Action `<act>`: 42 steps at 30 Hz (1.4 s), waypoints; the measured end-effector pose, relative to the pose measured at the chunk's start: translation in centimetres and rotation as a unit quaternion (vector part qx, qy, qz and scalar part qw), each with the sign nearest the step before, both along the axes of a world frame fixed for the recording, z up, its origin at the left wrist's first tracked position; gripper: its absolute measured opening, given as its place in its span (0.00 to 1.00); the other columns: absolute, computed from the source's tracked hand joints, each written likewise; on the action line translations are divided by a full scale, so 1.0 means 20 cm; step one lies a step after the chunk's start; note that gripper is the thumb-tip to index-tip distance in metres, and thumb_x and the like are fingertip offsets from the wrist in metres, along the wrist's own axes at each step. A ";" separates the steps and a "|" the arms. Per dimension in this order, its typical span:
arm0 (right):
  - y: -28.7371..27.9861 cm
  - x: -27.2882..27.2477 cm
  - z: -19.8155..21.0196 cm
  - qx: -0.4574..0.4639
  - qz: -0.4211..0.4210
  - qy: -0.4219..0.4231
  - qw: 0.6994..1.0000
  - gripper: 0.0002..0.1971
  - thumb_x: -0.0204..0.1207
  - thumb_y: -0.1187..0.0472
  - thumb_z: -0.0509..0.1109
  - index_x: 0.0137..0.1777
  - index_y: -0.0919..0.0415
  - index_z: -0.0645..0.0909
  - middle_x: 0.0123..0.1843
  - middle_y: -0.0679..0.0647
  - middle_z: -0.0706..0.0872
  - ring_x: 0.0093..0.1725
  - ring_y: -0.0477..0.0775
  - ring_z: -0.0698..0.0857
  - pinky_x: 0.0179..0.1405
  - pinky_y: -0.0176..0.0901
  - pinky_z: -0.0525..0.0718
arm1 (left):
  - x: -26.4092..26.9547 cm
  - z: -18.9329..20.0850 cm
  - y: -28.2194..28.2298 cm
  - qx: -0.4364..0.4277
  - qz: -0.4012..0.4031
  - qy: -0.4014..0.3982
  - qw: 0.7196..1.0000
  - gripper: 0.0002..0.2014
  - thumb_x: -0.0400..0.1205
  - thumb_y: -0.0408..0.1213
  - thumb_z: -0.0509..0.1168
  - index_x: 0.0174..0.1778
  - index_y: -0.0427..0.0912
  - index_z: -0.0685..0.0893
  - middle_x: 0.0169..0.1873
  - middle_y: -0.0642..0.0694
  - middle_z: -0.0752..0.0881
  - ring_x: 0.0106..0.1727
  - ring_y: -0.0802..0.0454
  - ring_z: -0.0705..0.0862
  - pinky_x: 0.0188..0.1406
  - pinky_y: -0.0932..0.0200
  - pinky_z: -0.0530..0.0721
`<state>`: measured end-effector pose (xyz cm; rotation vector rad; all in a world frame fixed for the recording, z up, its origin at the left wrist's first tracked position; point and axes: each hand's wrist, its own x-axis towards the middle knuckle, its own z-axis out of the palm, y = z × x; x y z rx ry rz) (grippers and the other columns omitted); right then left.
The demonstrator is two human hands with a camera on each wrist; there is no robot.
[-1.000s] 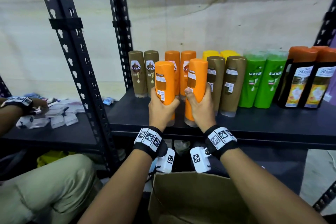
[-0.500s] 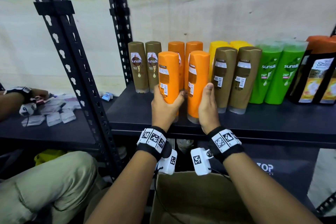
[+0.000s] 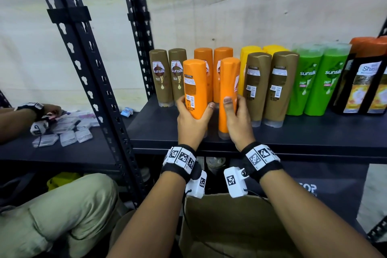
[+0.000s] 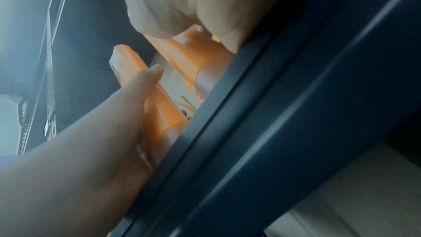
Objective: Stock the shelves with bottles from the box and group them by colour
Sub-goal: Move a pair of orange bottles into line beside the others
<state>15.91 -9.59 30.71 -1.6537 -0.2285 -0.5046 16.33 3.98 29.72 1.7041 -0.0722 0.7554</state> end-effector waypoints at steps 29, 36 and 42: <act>-0.01 0.02 -0.05 -0.006 -0.017 -0.006 1.000 0.27 0.78 0.30 0.65 0.74 0.37 0.67 0.69 0.44 0.82 0.62 0.48 0.84 0.53 0.42 0.81 | -0.01 -0.02 0.01 0.010 0.042 -0.014 0.999 0.35 0.74 0.60 0.76 0.72 0.52 0.70 0.64 0.53 0.65 0.58 0.63 0.76 0.48 0.79 0.72; -0.01 0.01 -0.05 -0.002 -0.014 -0.014 1.000 0.27 0.79 0.33 0.66 0.74 0.40 0.66 0.70 0.46 0.81 0.63 0.49 0.83 0.52 0.39 0.81 | -0.04 0.01 0.02 -0.017 -0.004 -0.006 1.000 0.34 0.75 0.61 0.69 0.76 0.58 0.70 0.69 0.54 0.71 0.63 0.69 0.75 0.53 0.74 0.72; 0.00 0.01 -0.05 -0.012 -0.020 -0.024 0.999 0.26 0.77 0.29 0.64 0.71 0.38 0.67 0.65 0.40 0.80 0.55 0.33 0.80 0.45 0.28 0.76 | -0.06 0.02 0.01 -0.060 -0.007 -0.001 0.998 0.26 0.74 0.57 0.70 0.64 0.54 0.70 0.54 0.58 0.82 0.50 0.75 0.81 0.47 0.70 0.76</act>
